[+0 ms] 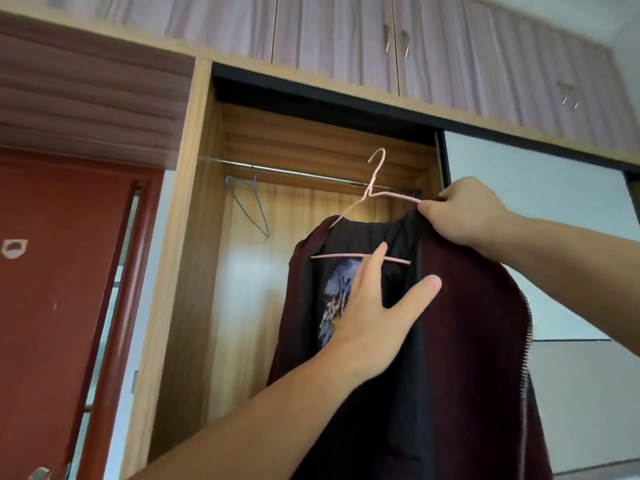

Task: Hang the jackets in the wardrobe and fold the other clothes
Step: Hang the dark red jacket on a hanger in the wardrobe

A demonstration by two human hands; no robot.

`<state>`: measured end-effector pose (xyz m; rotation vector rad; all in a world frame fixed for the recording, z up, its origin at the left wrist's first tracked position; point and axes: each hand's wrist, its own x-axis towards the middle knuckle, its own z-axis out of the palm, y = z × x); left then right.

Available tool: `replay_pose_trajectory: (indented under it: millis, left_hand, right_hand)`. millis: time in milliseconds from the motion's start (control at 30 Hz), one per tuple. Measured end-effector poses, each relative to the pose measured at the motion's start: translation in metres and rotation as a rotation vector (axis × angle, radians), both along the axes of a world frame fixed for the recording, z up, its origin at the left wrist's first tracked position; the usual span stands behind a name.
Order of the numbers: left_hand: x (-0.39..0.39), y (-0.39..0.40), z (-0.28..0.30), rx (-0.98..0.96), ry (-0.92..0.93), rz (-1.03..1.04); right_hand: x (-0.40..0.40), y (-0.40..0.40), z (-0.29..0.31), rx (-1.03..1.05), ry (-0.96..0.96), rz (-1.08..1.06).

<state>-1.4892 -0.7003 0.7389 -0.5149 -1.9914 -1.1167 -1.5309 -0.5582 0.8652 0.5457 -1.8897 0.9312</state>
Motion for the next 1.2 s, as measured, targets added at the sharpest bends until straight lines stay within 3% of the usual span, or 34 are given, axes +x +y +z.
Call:
replay_pose_trajectory:
  millis: [200, 433, 867, 1200]
  left_hand:
    - [-0.039, -0.005, 0.049, -0.091, 0.159, 0.041]
    - [-0.101, -0.054, 0.096, -0.156, 0.203, 0.195]
    - [-0.241, -0.085, 0.122, -0.286, 0.198, 0.532]
    - [-0.375, -0.092, 0.156, -0.303, 0.260, 0.604]
  right_hand:
    - [-0.029, -0.053, 0.060, -0.061, 0.107, -0.040]
    - [-0.079, -0.096, 0.103, -0.104, 0.168, -0.109]
    - [-0.224, -0.148, 0.125, -0.148, 0.178, -0.124]
    - [-0.359, -0.151, 0.158, -0.103, 0.224, -0.005]
